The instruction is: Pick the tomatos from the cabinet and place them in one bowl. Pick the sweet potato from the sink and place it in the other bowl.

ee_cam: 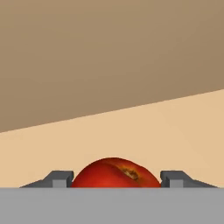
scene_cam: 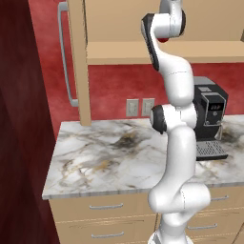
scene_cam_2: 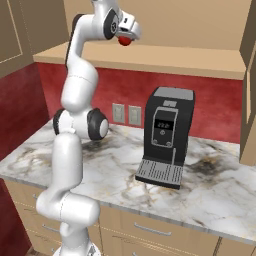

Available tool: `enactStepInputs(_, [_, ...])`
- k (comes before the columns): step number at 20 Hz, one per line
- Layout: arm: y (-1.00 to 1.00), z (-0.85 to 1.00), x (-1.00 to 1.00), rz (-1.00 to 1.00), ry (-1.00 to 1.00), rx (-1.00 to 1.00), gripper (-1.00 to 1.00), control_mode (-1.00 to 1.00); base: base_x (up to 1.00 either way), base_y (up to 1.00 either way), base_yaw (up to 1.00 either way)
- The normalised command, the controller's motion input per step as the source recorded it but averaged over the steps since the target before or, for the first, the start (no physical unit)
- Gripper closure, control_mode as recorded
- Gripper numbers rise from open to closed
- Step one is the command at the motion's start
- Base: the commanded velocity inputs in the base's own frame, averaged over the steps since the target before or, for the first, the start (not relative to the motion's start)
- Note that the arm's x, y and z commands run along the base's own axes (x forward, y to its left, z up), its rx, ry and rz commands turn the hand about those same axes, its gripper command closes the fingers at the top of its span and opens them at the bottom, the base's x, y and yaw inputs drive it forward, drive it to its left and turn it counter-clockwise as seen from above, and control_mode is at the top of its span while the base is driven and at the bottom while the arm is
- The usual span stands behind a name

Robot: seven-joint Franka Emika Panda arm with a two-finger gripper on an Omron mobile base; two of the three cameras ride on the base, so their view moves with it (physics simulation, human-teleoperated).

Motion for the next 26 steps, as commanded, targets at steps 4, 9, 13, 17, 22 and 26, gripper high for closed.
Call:
enactStepInputs(4, [0.17,-0.19,-0.60,-0.08,-0.22,-0.02,1.00,-1.00,0.00,0.00,0.00])
enactStepInputs(9, [0.26,-0.40,-0.26,-0.04,-0.22,-0.03,1.00,-1.00,0.00,0.00,0.00])
enactStepInputs(13, [0.18,-0.69,-0.35,0.00,-0.24,-0.06,1.00,-1.00,0.00,0.00,0.00])
enactStepInputs(17, [0.01,-1.00,-0.60,0.00,-0.12,-0.13,1.00,-1.00,0.00,0.00,0.00])
enactStepInputs(22, [0.00,-1.00,-0.82,0.02,-0.08,-0.12,1.00,-1.00,0.00,0.00,0.00])
enactStepInputs(26, [0.04,-0.54,-0.88,-0.01,-0.23,-0.02,1.00,-1.00,0.00,0.00,0.00])
